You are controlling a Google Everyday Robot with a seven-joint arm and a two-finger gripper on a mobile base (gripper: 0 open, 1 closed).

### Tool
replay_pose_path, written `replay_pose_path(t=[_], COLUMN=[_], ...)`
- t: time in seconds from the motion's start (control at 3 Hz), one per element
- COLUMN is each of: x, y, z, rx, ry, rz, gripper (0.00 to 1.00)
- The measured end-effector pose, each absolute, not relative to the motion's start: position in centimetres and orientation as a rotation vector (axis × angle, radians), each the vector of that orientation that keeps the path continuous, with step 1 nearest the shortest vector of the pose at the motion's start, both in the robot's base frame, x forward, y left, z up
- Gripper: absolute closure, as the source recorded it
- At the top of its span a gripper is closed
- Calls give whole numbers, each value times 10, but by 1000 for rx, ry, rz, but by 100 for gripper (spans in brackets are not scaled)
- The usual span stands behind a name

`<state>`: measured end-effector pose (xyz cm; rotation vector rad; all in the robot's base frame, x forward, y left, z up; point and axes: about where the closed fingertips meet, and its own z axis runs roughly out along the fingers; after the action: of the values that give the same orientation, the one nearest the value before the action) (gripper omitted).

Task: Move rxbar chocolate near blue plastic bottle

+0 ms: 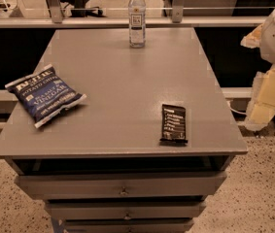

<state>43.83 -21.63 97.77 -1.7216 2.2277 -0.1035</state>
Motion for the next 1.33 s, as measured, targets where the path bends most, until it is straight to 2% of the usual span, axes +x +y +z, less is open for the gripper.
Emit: replay_pose_path(t=[0.67, 1.33], x=[445, 461], y=[-210, -183], z=[971, 938], rx=[-1646, -1349], ry=[2278, 2458], rz=[-122, -171], gripper=[0, 0])
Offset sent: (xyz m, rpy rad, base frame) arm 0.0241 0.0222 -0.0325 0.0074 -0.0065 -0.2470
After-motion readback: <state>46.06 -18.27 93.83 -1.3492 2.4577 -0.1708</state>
